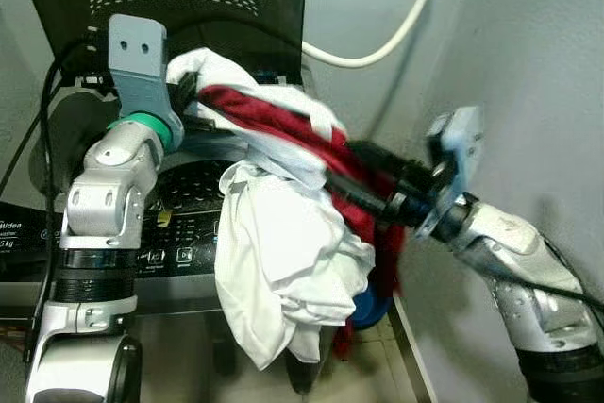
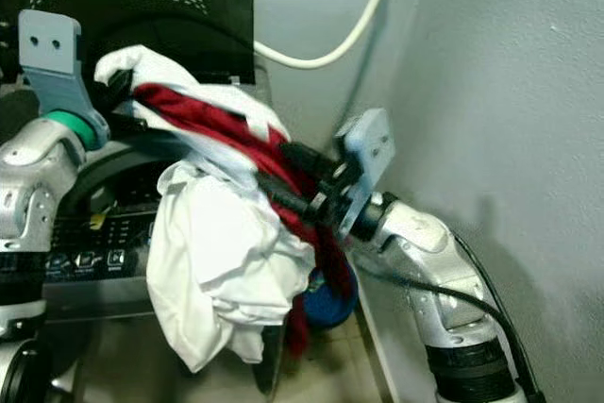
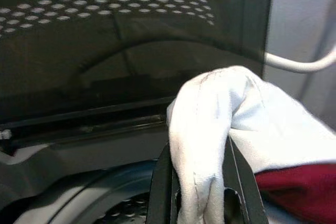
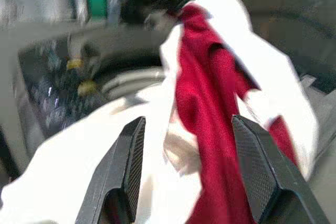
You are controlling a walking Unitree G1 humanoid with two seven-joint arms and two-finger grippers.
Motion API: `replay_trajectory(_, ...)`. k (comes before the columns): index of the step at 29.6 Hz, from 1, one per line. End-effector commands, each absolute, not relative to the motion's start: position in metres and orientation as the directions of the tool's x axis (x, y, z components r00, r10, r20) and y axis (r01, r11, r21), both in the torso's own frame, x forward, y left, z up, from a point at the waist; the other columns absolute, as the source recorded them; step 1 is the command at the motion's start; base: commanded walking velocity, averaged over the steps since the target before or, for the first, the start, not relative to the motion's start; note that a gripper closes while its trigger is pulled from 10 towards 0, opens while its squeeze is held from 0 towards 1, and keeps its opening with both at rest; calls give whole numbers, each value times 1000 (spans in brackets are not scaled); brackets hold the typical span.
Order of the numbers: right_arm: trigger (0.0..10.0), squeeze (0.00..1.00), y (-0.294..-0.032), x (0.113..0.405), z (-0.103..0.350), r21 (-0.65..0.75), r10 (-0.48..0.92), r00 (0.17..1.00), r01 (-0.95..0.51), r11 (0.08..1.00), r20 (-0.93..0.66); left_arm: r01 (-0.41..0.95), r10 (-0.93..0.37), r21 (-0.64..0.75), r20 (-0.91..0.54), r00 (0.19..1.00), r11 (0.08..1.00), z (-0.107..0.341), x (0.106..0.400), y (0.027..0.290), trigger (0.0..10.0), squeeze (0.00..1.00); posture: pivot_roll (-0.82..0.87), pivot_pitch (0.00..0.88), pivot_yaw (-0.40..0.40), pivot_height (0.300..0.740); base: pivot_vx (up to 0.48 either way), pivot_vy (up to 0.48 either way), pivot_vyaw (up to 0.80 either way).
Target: Clothes washing
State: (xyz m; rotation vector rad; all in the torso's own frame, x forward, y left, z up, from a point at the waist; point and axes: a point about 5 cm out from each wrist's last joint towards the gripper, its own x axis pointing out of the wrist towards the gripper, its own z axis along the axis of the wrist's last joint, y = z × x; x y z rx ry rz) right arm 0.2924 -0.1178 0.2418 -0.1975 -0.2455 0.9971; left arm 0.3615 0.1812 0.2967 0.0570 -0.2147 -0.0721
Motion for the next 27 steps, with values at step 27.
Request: replay_trajectory(27, 10000, 0, -186, 322, 276, 102, 209, 846, -293, 951, 491, 739, -762, 251, -11, 648, 625, 255, 307, 137, 10000, 0, 11, 22, 11, 740, 0, 0, 0)
